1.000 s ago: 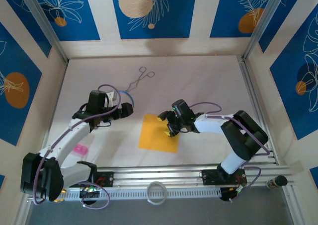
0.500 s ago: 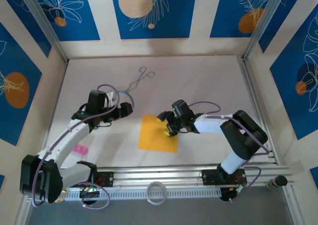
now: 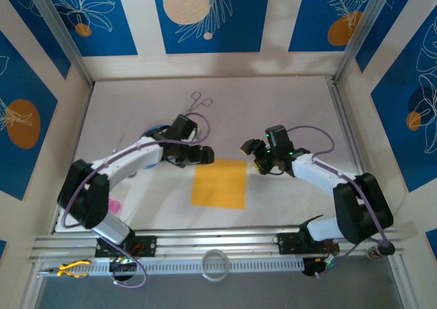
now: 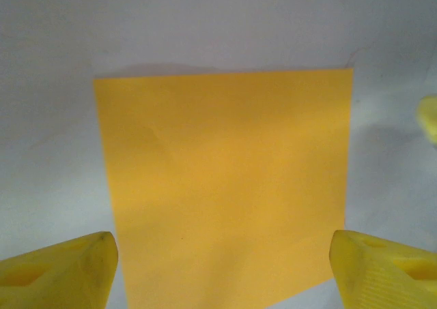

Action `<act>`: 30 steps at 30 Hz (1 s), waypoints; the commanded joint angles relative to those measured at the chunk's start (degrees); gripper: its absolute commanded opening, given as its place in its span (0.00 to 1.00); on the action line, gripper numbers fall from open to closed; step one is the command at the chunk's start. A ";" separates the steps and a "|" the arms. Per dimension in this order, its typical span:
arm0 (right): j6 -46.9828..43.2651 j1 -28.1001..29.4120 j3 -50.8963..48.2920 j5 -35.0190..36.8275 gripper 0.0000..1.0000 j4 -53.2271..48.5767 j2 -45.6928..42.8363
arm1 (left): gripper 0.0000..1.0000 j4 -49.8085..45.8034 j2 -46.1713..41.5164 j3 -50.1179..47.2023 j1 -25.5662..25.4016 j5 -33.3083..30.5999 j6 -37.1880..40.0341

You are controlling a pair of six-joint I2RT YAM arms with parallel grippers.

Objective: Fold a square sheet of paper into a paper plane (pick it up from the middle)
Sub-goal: First fold the square sheet of paper in half at the center of the table.

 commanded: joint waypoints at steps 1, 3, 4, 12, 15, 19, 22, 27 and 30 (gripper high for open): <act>-8.55 -4.66 -1.39 -1.03 0.74 -7.85 -4.30 | 0.82 -9.08 6.58 7.01 -4.20 -5.25 -1.40; -11.72 -6.57 -1.54 -0.60 0.75 -10.64 -7.29 | 0.84 -13.05 11.18 11.92 -6.40 -7.19 -2.01; -13.09 -7.17 -1.65 -0.93 0.76 -11.21 -8.48 | 0.84 -14.17 12.91 13.58 -7.28 -7.79 -2.16; -20.68 -11.33 -2.04 -5.77 0.81 -14.58 -12.69 | 0.88 -19.59 21.73 21.56 -10.76 -9.28 -5.74; -21.64 -11.51 -1.74 -6.70 0.81 -15.17 -12.12 | 0.89 -21.28 23.37 23.11 -11.46 -10.00 -6.61; -21.58 -11.51 -2.45 -7.28 0.82 -14.84 -11.93 | 0.92 -21.31 24.51 23.51 -12.10 -9.58 -8.35; -21.58 -11.50 -3.07 -7.94 0.83 -14.60 -12.36 | 0.94 -20.51 25.26 23.76 -12.66 -9.31 -9.04; -21.45 -11.68 -4.18 -8.09 0.86 -15.06 -13.78 | 0.94 -20.20 26.47 24.20 -13.61 -9.39 -9.97; -21.31 -11.98 -4.62 -7.89 0.88 -15.88 -14.67 | 0.95 -20.63 27.24 24.15 -14.12 -10.28 -10.50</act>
